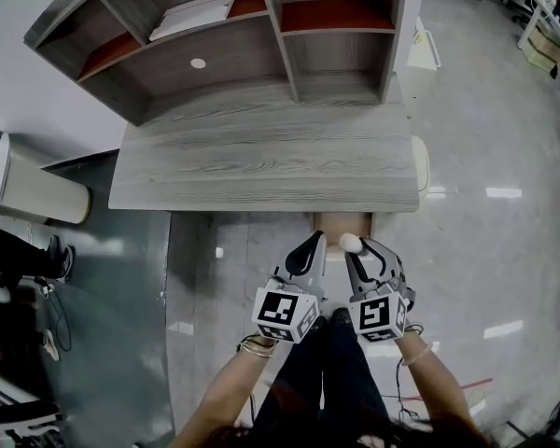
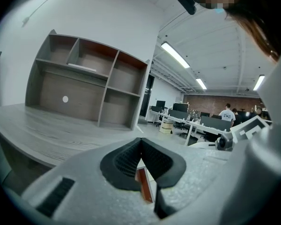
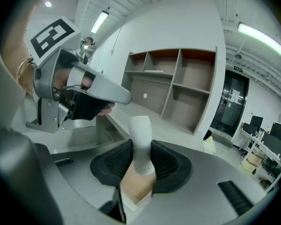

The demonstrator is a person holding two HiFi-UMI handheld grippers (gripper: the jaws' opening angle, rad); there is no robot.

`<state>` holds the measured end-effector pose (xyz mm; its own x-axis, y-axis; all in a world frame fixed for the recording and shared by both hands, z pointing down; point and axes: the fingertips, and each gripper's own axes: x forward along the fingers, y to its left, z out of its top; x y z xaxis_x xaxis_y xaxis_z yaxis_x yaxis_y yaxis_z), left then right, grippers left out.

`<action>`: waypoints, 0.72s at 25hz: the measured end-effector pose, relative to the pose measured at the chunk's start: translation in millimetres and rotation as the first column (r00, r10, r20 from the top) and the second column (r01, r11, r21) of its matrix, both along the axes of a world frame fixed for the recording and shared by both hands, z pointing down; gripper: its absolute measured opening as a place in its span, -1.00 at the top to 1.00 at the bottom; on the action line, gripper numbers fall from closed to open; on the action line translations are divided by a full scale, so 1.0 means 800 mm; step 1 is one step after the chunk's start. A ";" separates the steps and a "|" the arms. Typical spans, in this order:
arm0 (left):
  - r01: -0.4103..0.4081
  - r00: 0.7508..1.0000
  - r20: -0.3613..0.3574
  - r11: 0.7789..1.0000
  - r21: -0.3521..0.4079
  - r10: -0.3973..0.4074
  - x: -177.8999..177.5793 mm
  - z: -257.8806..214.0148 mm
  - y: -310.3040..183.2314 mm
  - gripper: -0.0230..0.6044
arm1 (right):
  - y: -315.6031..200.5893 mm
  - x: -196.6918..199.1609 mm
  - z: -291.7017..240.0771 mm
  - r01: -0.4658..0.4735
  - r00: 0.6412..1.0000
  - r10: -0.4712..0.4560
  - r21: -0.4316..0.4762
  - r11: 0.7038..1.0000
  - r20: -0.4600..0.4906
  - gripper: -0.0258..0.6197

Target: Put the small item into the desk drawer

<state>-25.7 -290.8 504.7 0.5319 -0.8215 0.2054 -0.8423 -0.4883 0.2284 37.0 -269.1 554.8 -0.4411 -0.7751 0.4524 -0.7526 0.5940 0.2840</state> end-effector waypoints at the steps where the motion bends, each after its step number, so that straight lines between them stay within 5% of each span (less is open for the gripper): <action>1: 0.004 1.000 0.002 1.000 -0.005 -0.004 -0.001 0.005 -0.003 0.89 | -0.002 -0.001 0.008 0.005 1.000 -0.005 -0.008 1.000 -0.006 0.57; 18: 0.045 0.999 -0.004 0.995 -0.093 -0.045 -0.016 0.102 -0.026 0.89 | -0.028 -0.010 0.155 0.103 0.981 -0.121 -0.123 0.987 -0.153 0.56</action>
<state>-38.4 -311.5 586.4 0.4964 -0.8221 0.2790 -0.8614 -0.4265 0.2759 29.1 -291.4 678.5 -0.4375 -0.6638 0.6065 -0.6299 0.7076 0.3201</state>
